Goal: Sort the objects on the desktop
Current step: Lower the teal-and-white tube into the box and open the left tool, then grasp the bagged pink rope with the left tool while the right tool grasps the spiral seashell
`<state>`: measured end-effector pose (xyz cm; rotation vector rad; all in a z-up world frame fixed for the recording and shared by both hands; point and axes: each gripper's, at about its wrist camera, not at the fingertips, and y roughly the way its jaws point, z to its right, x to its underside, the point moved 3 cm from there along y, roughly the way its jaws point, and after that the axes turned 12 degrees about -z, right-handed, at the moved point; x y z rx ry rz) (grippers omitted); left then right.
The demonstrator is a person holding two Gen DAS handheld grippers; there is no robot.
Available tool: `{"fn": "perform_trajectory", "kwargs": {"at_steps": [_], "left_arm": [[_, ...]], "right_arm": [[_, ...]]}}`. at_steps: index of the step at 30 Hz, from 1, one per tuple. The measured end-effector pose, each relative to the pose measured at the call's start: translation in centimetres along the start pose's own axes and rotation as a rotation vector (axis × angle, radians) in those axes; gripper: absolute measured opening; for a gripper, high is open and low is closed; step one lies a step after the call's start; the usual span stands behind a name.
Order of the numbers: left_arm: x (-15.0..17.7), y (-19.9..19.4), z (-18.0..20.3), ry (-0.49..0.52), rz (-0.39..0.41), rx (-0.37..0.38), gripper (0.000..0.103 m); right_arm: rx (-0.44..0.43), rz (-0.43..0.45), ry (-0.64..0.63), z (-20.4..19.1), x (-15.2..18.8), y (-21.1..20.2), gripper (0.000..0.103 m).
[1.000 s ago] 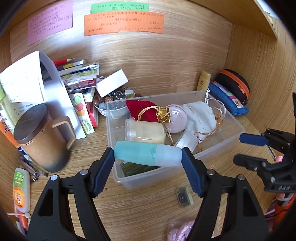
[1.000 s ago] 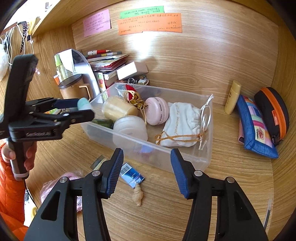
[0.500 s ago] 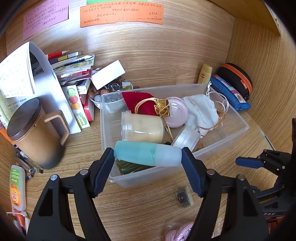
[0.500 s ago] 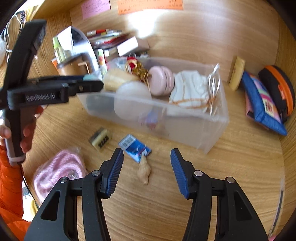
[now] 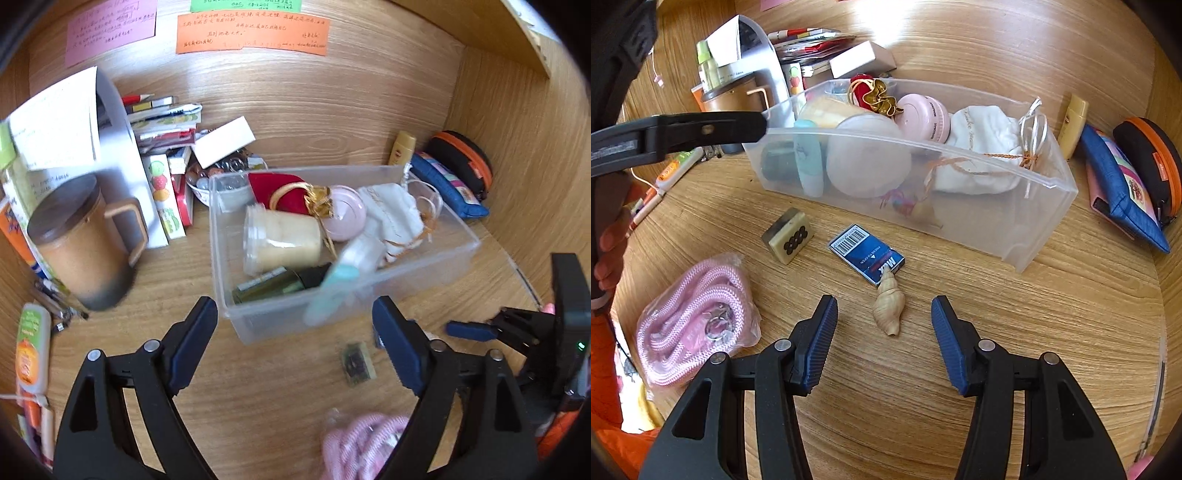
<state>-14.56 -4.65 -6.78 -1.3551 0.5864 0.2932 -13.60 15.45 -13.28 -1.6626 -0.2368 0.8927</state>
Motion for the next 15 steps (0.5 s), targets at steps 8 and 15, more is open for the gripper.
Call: {"fn": "perform_trajectory", "kwargs": {"at_steps": [8,15], "left_arm": [[3.8,-0.5,1.7,0.027,-0.041,-0.009,0.09],[6.5,-1.2,3.2,0.045,-0.058,-0.013,0.092]], "right_arm": [[0.006,-0.012,-0.013,-0.1,0.2,0.3,0.043],[0.018,-0.005,-0.03,-0.1,0.0,0.4,0.037]]}}
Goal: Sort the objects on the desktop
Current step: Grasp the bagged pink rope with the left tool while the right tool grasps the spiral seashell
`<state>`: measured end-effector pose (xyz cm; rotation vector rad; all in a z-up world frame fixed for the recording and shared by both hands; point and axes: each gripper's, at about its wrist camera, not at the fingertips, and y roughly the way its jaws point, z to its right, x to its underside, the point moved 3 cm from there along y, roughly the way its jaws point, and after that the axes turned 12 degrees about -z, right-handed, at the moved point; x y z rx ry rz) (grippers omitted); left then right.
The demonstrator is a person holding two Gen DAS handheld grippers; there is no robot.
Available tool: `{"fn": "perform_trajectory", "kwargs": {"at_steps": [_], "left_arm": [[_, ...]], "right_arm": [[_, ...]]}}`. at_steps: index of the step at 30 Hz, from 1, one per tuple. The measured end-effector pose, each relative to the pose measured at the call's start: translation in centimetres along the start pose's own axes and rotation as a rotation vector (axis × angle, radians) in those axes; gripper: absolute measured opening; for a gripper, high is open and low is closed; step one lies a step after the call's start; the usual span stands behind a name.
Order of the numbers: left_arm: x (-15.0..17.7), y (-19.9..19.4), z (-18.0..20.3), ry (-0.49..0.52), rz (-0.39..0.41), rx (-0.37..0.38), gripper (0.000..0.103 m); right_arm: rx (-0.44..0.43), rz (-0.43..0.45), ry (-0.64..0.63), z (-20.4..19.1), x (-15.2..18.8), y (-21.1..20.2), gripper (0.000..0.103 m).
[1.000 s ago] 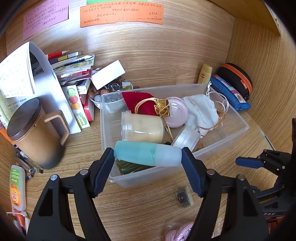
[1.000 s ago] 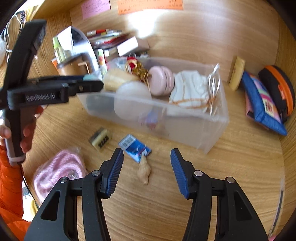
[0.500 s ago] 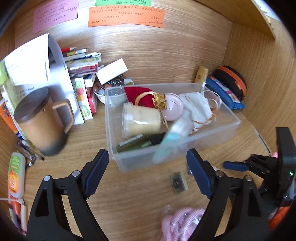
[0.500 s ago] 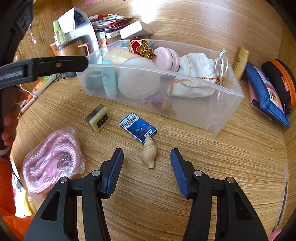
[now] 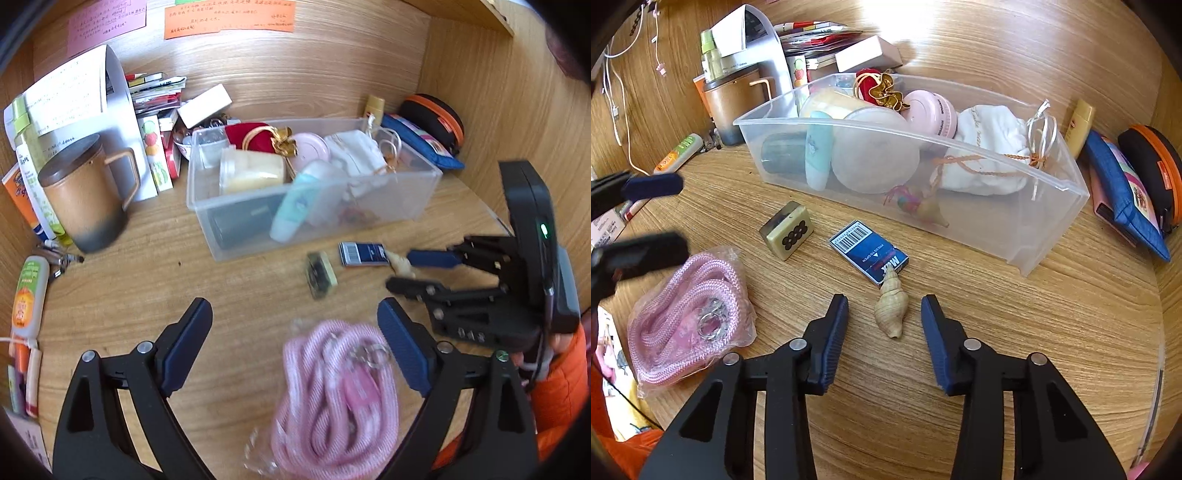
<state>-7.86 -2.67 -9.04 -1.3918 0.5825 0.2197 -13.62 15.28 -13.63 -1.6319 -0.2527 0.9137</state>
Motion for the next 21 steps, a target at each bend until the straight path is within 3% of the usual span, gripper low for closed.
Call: {"fn": "perform_trajectory", "kwargs": {"at_steps": [18,21], "left_arm": [[4.8,1.3,4.0,0.025,-0.076,-0.018,0.092],[5.1,2.0,3.8,0.012,-0.1,-0.023,0.092]], "right_arm": [[-0.024,0.027,-0.04,-0.5,0.3,0.0,0.036],[-0.023,0.029,-0.042,-0.5,0.3,0.0,0.03]]}}
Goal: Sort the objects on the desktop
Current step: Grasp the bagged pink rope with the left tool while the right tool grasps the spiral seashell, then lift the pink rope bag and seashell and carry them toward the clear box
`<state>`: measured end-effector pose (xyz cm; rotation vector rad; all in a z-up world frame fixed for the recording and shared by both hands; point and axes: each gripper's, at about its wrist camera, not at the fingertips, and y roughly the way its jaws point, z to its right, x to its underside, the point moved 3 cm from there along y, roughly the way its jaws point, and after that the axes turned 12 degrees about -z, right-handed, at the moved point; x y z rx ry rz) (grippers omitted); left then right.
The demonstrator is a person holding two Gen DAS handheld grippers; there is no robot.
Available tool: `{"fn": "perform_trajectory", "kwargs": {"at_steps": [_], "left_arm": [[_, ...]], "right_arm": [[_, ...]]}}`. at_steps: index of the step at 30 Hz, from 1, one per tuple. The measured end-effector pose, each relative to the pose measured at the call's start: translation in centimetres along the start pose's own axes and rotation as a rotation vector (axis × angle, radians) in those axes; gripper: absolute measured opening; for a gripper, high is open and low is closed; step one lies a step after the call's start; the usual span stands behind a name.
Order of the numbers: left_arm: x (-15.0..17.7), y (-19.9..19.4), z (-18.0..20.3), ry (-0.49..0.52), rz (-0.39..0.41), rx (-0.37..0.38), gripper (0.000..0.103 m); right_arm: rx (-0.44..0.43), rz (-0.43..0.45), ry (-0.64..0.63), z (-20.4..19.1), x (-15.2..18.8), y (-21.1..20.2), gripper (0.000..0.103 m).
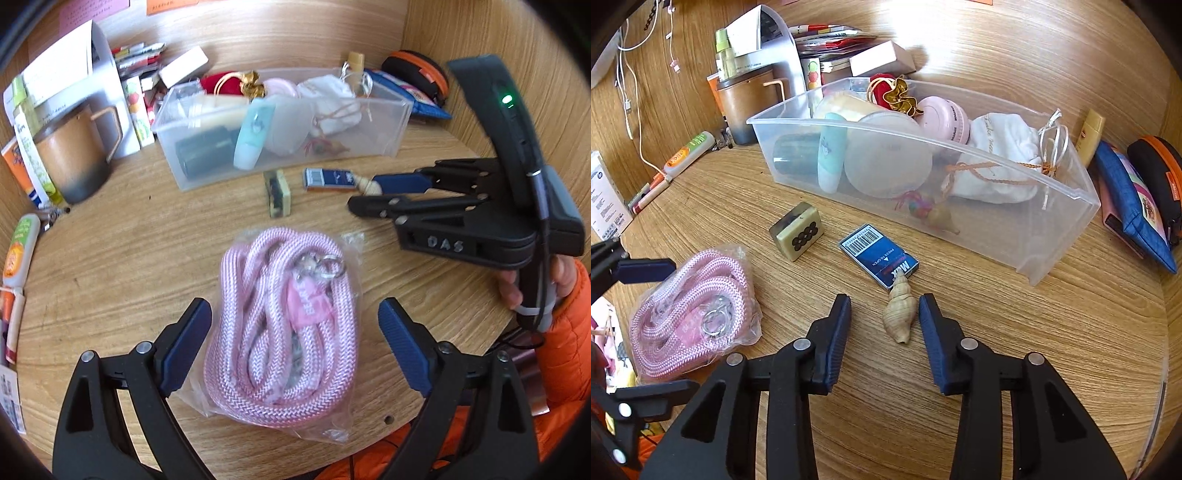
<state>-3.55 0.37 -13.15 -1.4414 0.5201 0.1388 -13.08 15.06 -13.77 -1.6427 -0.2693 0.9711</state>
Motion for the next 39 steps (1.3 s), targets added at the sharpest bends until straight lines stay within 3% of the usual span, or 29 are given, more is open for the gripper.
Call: {"fn": "perform_trajectory", "kwargs": {"at_steps": [14,23,27,30,35,39], "left_arm": [[0.5,1.2,0.5,0.029,-0.021,-0.054,0.098],[0.5,1.1,-1.4,-0.068,0.005,-0.04,0.098],[0.9,1.1,-1.3,-0.074,0.019,-0.074,0.098],[0.8,1.1,-1.3,-0.085,0.033,-0.08,0.091],[0.1,1.1,-1.1,-0.095,0.056,-0.107,0.069],[-0.2,1.2,-0.8,-0.088,0.064,-0.121,0.066]], "right_arm": [[0.023,0.01,0.008,0.2,0.0,-0.1,0.017],[0.023,0.013,0.008,0.2,0.0,-0.2,0.017],[0.021,0.013,0.007,0.1,0.0,-0.2,0.017],[0.024,0.015,-0.002,0.0,0.0,-0.2,0.017],[0.042,0.02,-0.021,-0.4,0.0,-0.2,0.017],[0.044,0.021,-0.02,-0.3,-0.1,-0.2,0.017]]}}
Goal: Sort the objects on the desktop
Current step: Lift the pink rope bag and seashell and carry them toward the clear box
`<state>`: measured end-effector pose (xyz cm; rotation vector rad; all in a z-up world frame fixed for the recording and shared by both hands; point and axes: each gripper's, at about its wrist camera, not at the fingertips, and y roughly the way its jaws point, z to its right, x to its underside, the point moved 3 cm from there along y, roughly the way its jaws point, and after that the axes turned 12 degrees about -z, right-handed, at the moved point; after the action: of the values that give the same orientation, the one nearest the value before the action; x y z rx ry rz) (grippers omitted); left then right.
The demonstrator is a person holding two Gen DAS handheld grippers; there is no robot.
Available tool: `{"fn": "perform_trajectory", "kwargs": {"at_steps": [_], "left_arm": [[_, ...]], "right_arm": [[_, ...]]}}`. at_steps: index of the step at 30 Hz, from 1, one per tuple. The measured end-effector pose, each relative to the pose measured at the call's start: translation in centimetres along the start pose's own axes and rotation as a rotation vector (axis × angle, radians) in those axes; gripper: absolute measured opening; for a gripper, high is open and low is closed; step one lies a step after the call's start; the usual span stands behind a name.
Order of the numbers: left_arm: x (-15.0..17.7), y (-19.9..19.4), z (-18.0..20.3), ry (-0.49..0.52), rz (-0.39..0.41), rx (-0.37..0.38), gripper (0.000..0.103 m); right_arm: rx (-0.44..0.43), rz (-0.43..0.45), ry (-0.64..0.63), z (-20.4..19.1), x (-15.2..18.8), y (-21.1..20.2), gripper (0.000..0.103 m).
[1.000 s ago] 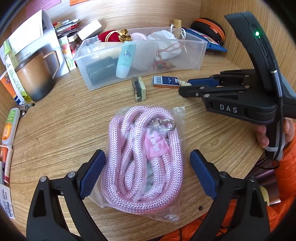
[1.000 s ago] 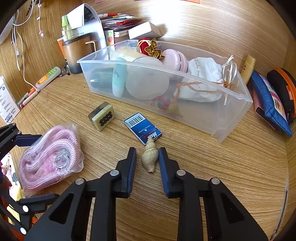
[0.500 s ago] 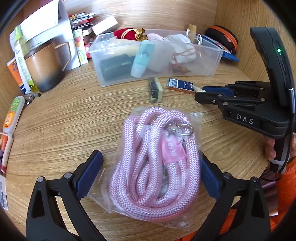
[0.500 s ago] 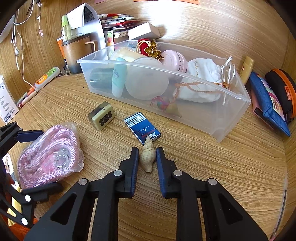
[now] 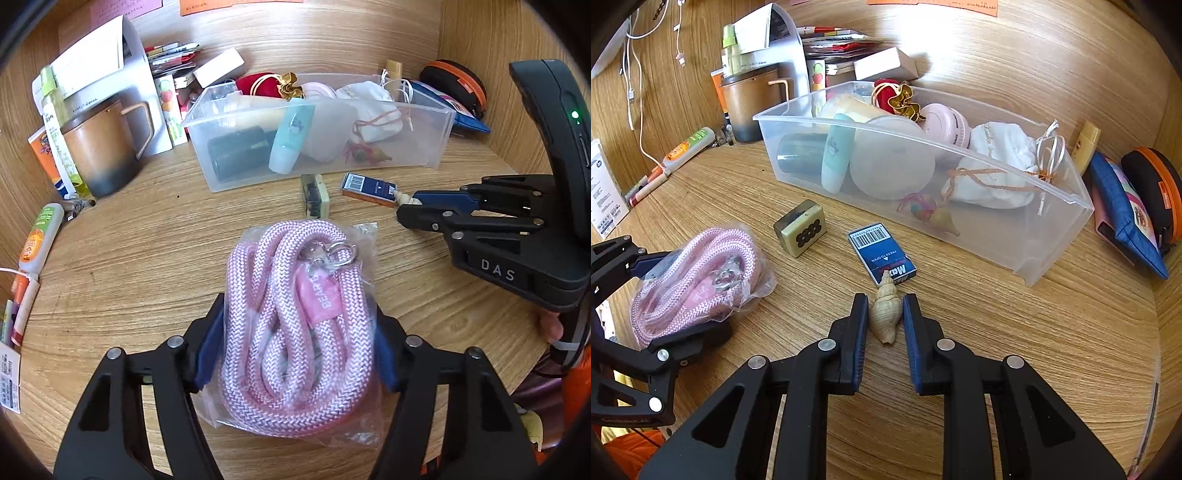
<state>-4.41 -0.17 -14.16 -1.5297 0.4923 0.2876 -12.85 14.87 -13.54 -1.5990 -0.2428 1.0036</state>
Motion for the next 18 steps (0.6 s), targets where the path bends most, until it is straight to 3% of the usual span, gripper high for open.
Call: {"fn": "perform_trajectory", "kwargs": {"at_steps": [5,9,18], "left_arm": [[0.0,-0.1,-0.3,-0.015,0.01,0.012,0.063],[-0.1,-0.7,-0.7,-0.032,0.043,-0.044,0.061],[-0.5,-1.5,-2.4,-0.092,0.07,0.043,0.06]], "right_arm": [[-0.023,-0.002,0.009,0.2,0.1,0.0,0.017],[-0.021,-0.003,0.014,0.2,0.3,-0.1,0.017],[-0.04,0.034,0.044,0.7,0.6,-2.1,0.017]]}}
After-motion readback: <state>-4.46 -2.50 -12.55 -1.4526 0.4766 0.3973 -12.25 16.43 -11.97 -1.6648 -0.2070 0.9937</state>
